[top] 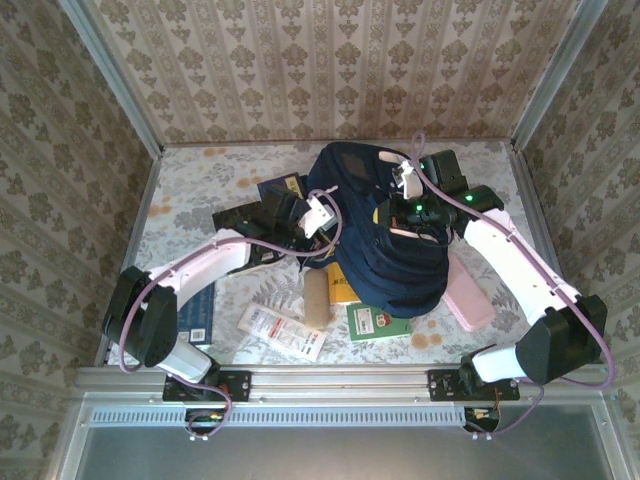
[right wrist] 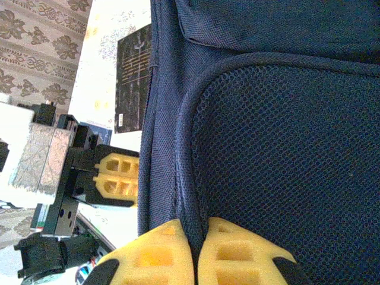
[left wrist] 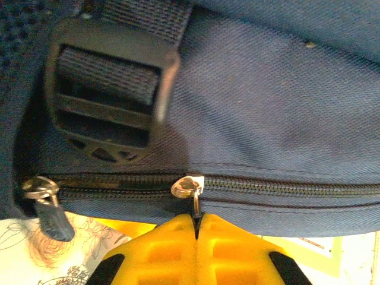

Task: Pack the student bag
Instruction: Unzip the student bag at the top-center of the table.

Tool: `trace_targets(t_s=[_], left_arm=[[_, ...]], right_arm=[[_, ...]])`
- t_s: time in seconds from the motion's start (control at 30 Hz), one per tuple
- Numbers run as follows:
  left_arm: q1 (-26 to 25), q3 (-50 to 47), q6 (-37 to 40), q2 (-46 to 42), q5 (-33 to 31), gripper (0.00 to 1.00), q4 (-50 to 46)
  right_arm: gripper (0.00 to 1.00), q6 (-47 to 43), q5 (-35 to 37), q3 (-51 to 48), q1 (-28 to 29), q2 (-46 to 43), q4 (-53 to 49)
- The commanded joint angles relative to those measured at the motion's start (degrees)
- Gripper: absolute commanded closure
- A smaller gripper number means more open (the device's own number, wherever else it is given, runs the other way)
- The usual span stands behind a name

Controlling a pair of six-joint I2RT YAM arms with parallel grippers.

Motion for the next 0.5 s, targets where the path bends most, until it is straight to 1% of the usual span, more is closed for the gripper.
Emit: trace_targets(t_s=[0.0,0.23,0.37,0.47], left_arm=[[-1.6,-1.4,0.2,-2.9,3.5,1.0,0.0],[-4.4,-2.8,-0.6,-4.4,3.3,0.98,-0.3],[-3.6,-3.3,-1.6,-4.9,-2.2,0.95,-0.4],[-2.0,-3.2,-2.5,-4.8,-2.0,0.93,-0.1]], right_arm=[[1.0,-0.8,-1.1,2.8,0.1,-0.4,3.3],[1.0,-0.5,-1.3,2.8,0.1,-0.3,3.5],[1.0,-0.5,-1.2,2.7,0.2,-0.3,3.5],[1.0,-0.6,-1.2,2.5,0.3,-0.6,3.4]])
